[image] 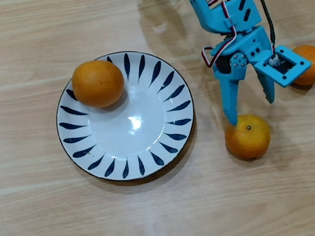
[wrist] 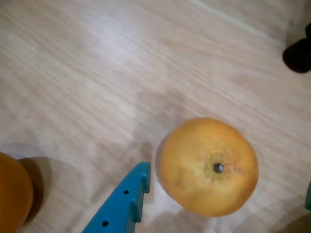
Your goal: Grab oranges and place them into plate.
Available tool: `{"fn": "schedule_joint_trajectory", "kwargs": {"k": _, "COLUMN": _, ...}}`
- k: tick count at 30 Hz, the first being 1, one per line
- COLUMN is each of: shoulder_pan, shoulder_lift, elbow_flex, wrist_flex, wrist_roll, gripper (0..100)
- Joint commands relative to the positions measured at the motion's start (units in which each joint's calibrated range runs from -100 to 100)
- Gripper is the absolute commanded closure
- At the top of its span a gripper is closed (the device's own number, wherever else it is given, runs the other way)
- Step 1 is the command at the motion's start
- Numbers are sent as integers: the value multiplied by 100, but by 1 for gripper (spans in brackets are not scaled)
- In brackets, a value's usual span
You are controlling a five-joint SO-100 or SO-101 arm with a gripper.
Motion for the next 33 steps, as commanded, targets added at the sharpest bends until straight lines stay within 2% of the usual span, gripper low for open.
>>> {"fn": "schedule_joint_trajectory", "kwargs": {"k": 1, "shoulder_pan": -12, "shoulder_lift": 205, "elbow_flex": -377, "wrist_flex": -384, "wrist_roll": -136, "gripper": 64}}
{"fn": "schedule_joint_trajectory", "kwargs": {"k": 8, "shoulder_pan": -76, "shoulder_lift": 797, "elbow_flex": -603, "wrist_flex": -840, "wrist_roll": -188, "gripper": 56}}
{"fn": "schedule_joint_trajectory", "kwargs": {"k": 12, "shoulder_pan": -101, "shoulder_lift": 1270, "elbow_flex": -938, "wrist_flex": -1227, "wrist_roll": -235, "gripper": 56}}
{"fn": "schedule_joint_trajectory", "kwargs": {"k": 22, "shoulder_pan": -157, "shoulder_lift": 2217, "elbow_flex": -1626, "wrist_flex": -1175, "wrist_roll": -455, "gripper": 56}}
{"fn": "schedule_joint_trajectory", "kwargs": {"k": 24, "shoulder_pan": -141, "shoulder_lift": 2243, "elbow_flex": -1626, "wrist_flex": -1167, "wrist_roll": -455, "gripper": 58}}
{"fn": "schedule_joint_trajectory", "kwargs": {"k": 28, "shoulder_pan": -109, "shoulder_lift": 2234, "elbow_flex": -1563, "wrist_flex": -1167, "wrist_roll": -455, "gripper": 68}}
{"fn": "schedule_joint_trajectory", "kwargs": {"k": 33, "shoulder_pan": -109, "shoulder_lift": 2209, "elbow_flex": -1554, "wrist_flex": -1158, "wrist_roll": -455, "gripper": 70}}
